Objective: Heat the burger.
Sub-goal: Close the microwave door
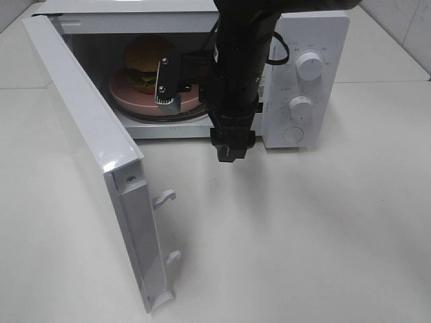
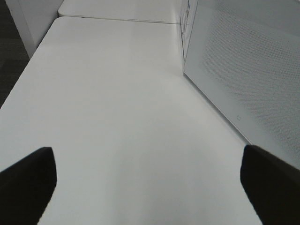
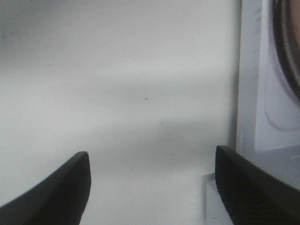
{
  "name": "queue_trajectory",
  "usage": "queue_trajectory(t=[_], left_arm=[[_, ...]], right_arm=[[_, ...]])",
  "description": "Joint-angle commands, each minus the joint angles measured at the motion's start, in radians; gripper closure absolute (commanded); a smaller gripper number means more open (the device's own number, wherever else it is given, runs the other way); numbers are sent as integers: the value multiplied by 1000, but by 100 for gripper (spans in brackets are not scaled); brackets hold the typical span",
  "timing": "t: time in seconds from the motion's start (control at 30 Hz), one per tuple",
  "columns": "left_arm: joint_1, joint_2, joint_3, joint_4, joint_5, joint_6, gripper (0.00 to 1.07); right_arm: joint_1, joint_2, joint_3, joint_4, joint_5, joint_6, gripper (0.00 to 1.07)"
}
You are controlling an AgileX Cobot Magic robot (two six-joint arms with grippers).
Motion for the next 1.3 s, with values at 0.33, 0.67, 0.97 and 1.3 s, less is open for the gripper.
queue_trajectory(t=[0.33, 0.67, 0.97, 1.3], left_arm=[[-6, -14, 4, -2, -16, 2, 6], [-6, -14, 4, -2, -16, 2, 6], [-6, -14, 4, -2, -16, 2, 6], [-6, -14, 4, -2, -16, 2, 6]], right_arm=[[-2, -201, 215, -37, 1, 151, 27], [-2, -328, 274, -48, 50, 335, 21], [-60, -451, 322, -51, 138, 558, 23], [-255, -556, 459, -53, 111, 744, 27]])
